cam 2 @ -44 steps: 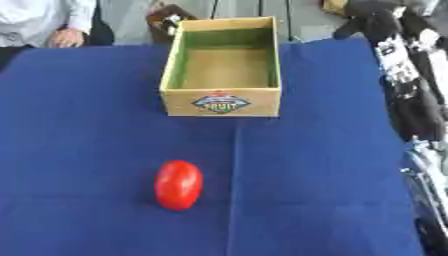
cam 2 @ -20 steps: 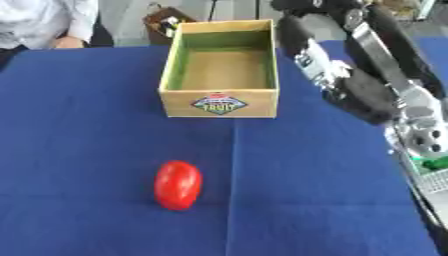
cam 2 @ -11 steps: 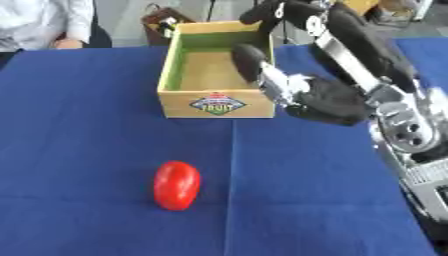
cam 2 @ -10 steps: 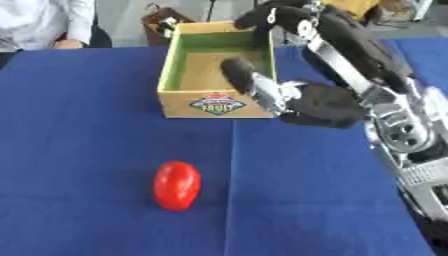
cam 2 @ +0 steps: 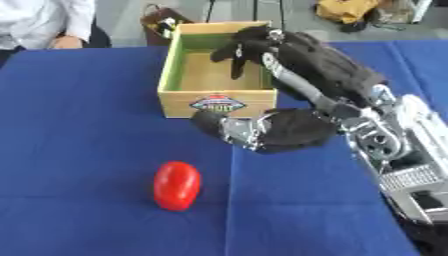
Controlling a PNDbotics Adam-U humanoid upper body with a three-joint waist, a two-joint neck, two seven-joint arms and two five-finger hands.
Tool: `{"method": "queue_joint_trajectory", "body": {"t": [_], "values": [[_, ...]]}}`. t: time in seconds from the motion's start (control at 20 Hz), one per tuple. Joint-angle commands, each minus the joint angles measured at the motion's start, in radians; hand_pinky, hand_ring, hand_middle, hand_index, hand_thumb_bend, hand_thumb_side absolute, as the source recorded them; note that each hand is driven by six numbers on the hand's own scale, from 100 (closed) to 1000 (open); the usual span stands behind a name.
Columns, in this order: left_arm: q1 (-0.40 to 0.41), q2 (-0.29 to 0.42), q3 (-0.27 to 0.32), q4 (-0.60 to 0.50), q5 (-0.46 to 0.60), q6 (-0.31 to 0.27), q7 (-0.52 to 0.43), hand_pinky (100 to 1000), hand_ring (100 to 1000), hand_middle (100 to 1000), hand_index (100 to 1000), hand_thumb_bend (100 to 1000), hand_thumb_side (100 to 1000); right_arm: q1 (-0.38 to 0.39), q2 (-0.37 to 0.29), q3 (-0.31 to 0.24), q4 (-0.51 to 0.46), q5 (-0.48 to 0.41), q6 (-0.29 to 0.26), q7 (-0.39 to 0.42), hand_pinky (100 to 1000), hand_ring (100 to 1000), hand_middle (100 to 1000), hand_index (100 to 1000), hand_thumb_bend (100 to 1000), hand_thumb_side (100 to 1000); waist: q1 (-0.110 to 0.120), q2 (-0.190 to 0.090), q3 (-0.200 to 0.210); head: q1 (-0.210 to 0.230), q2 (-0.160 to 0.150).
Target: Pick up objects on the table and place them in the box.
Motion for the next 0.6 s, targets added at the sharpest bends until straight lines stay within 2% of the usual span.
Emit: {"method": "queue_joint_trajectory", "body": {"t": [0.05,0.2,0.35,0.45,0.6], "values": [[-0.006,0.023,-0.002,-0.018,0.005,0.003,0.0,329,370,482,773,381,661,-0.017,0.002,0.014,-0.02,0.026,0.011,0.035,950,951,591,880,509,1000,-0.002,-0.021,0.0,-0.003,-0.009],[-0.008,0.023,-0.003,-0.018,0.006,0.005,-0.002,329,370,482,772,380,660,-0.014,0.016,0.032,-0.02,0.036,0.031,0.061,967,968,593,899,571,984,-0.004,-0.021,-0.001,-0.004,-0.009],[-0.009,0.024,-0.003,-0.018,0.006,0.007,-0.003,328,370,481,772,379,659,-0.005,0.035,0.06,-0.017,0.043,0.062,0.124,996,1000,623,918,630,832,-0.006,-0.02,-0.002,-0.005,-0.009],[-0.01,0.024,-0.004,-0.018,0.007,0.009,-0.004,329,370,481,772,378,658,0.0,0.049,0.073,-0.015,0.041,0.083,0.167,1000,1000,652,923,638,743,-0.007,-0.02,-0.002,-0.005,-0.01],[-0.012,0.024,-0.004,-0.018,0.008,0.01,-0.005,329,371,481,772,377,658,0.004,0.069,0.082,-0.014,0.044,0.108,0.216,1000,1000,720,929,638,702,-0.009,-0.02,-0.001,-0.004,-0.012]]}}
